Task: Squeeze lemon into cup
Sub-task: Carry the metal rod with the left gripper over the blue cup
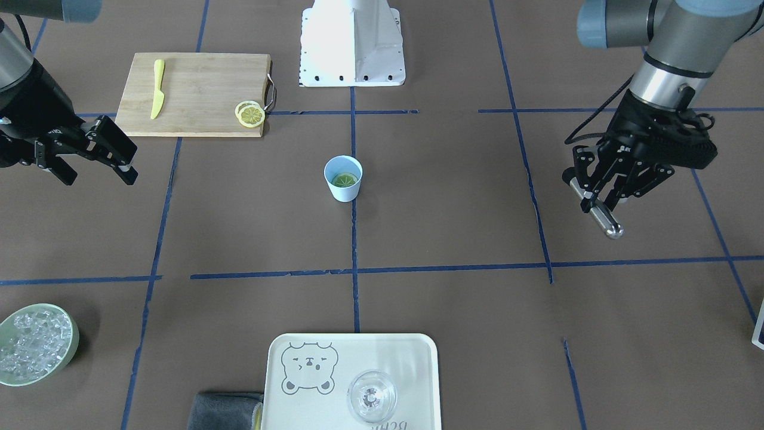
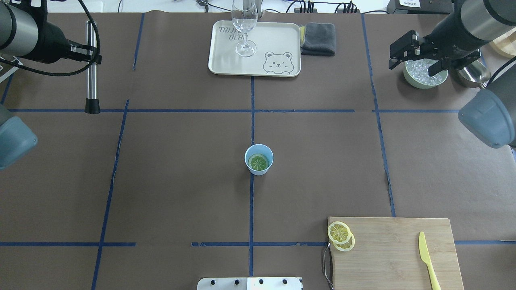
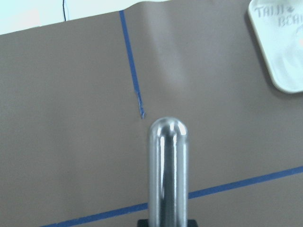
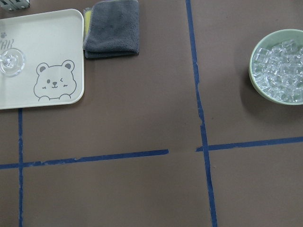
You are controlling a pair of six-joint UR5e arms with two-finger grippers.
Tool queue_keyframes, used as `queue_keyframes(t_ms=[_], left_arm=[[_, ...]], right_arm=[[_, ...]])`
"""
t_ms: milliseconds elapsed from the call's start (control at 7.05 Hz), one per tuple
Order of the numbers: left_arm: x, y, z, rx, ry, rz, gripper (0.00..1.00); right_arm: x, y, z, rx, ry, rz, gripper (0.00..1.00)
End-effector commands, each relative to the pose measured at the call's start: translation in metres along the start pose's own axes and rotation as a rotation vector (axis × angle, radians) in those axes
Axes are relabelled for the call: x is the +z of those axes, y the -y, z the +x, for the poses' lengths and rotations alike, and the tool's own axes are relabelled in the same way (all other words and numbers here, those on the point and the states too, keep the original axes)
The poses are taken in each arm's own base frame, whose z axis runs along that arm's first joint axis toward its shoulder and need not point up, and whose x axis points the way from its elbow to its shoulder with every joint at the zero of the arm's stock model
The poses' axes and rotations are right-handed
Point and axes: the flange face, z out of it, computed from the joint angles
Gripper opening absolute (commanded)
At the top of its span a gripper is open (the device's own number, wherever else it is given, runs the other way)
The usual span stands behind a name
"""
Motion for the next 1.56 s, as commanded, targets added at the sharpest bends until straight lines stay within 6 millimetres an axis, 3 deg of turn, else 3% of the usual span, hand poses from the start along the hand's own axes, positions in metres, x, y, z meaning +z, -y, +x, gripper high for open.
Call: queue_keyframes(t_ms=[0, 284, 567, 709, 993, 1134, 1276, 1418], left_arm=[[-0.039, -0.01, 0.06, 0.07, -0.061, 0.174, 0.0], [-0.037, -0.046, 0.127, 0.074, -0.075, 0.28, 0.0], [-0.043, -0.06, 0.187, 0.061, -0.133, 0.342, 0.0], [-0.047, -0.059, 0.204, 0.049, -0.14, 0.382, 0.0], [-0.039, -0.082, 0.229, -0.021, -0.126, 0.438, 0.0], [-0.034, -0.104, 0.25, -0.058, -0.149, 0.535, 0.0], [-0.007, -0.138, 0.273, -0.073, -0.126, 0.61, 0.0], [0.005, -0.153, 0.282, -0.083, -0.113, 0.651, 0.0]], right_arm=[[0.002, -0.003, 0.014, 0.016, -0.011, -0.006, 1.0], [0.002, -0.003, 0.03, 0.039, -0.024, -0.007, 1.0], [0.006, -0.005, 0.039, 0.047, -0.034, -0.015, 1.0], [0.006, -0.006, 0.041, 0.049, -0.035, -0.015, 1.0], [0.008, -0.01, 0.048, 0.056, -0.043, -0.021, 1.0], [0.012, -0.012, 0.057, 0.063, -0.053, -0.027, 1.0], [0.011, -0.01, 0.064, 0.062, -0.06, -0.026, 1.0], [0.012, -0.008, 0.066, 0.066, -0.064, -0.025, 1.0]])
